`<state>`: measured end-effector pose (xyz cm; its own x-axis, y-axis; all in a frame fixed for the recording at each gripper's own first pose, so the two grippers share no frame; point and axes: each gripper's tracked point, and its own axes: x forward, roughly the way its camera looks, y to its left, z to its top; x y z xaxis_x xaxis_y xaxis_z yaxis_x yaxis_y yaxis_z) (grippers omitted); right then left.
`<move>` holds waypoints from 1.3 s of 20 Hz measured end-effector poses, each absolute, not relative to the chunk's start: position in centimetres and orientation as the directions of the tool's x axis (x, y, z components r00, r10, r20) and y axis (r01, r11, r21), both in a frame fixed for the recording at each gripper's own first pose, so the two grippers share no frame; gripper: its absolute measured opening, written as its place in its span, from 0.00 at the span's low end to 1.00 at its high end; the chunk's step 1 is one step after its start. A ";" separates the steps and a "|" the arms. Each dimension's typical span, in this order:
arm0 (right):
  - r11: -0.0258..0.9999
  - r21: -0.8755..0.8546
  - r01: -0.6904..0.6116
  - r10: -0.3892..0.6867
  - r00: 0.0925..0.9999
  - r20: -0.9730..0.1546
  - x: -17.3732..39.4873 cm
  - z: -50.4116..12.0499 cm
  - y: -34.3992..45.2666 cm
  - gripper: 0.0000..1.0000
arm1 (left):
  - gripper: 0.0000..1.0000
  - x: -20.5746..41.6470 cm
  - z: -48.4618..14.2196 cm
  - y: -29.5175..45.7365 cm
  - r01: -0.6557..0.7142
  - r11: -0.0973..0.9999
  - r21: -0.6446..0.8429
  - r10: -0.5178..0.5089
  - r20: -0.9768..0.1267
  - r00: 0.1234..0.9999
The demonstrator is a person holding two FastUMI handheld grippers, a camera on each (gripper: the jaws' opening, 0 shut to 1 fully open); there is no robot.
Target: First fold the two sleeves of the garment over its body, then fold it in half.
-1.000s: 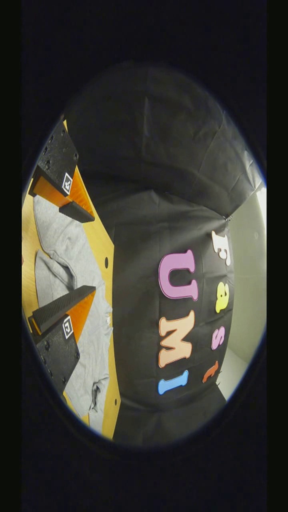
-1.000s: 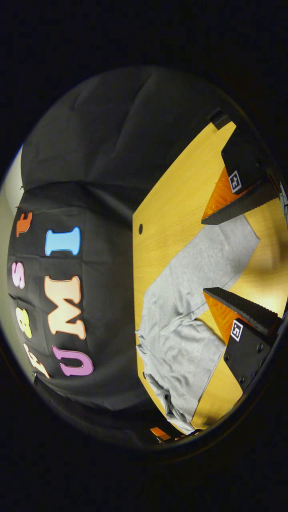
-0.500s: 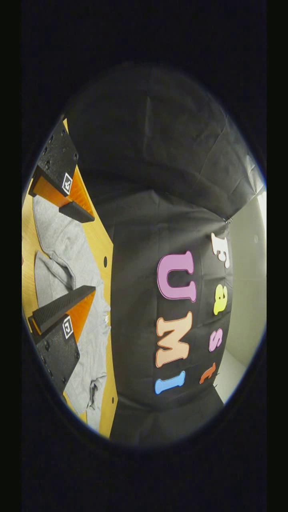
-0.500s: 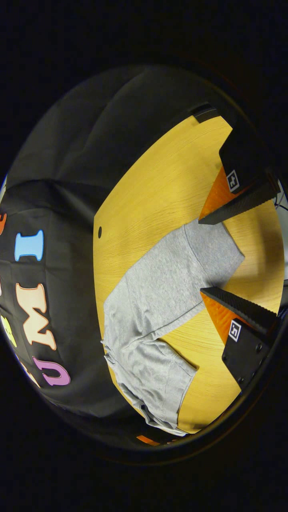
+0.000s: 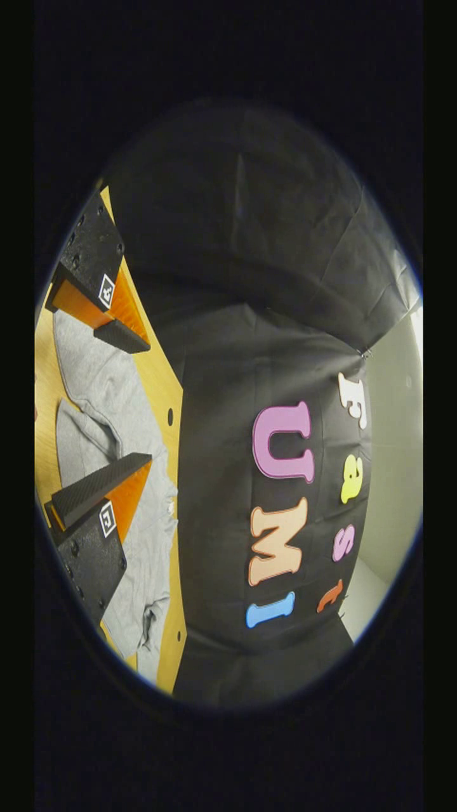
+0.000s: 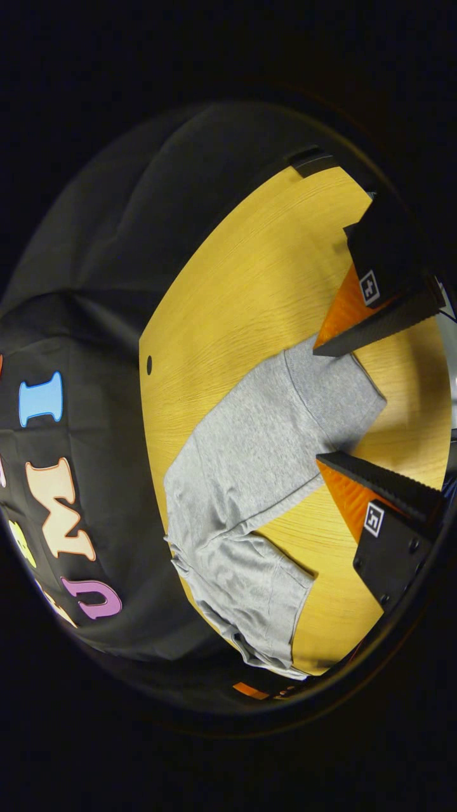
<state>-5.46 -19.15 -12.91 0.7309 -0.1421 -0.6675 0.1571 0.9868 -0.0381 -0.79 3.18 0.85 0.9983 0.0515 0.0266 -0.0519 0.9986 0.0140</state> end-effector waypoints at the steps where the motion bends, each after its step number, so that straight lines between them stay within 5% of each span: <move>1: 0.987 -0.041 0.153 -0.141 0.731 -0.668 -5.3 -12.9 -19.2 0.92 | 0.92 -0.8 0.8 3.2 -0.052 0.999 0.014 0.052 0.027 0.998; 3: 0.991 -0.032 0.129 -0.118 0.736 -0.666 -5.2 -13.0 -18.4 0.85 | 0.92 -0.8 0.9 3.1 -0.050 0.999 0.015 0.050 0.030 0.998; 4: 0.992 -0.040 0.124 -0.118 0.736 -0.667 -5.2 -13.0 -18.5 0.68 | 0.92 -0.8 0.9 3.2 -0.050 0.999 0.015 0.050 0.030 0.998; 7: 0.992 0.031 0.119 -0.068 0.738 -0.672 -4.9 -13.0 -17.0 0.63 | 0.92 -0.8 0.9 3.2 -0.050 0.999 0.013 0.050 0.029 0.998; 8: 0.991 0.039 0.126 -0.068 0.743 -0.666 -4.8 -13.2 -17.1 0.31 | 0.92 -0.8 0.8 3.2 -0.050 0.999 0.013 0.050 0.027 0.998; 15: 0.990 0.008 0.138 -0.097 0.735 -0.671 -4.8 -13.2 -16.7 0.16 | 0.92 -1.1 1.2 3.5 -0.051 0.999 0.018 0.051 0.033 0.998; 17: 0.990 -0.006 0.144 -0.111 0.738 -0.666 -4.6 -12.7 -16.6 0.03 | 0.92 -1.0 1.3 3.3 -0.047 0.999 0.022 0.046 0.036 0.998; 26: 0.995 -0.020 0.099 -0.091 0.791 -0.605 -1.2 -7.9 -14.7 0.02 | 0.94 -1.4 1.5 4.2 -0.053 0.999 0.004 0.053 0.043 0.998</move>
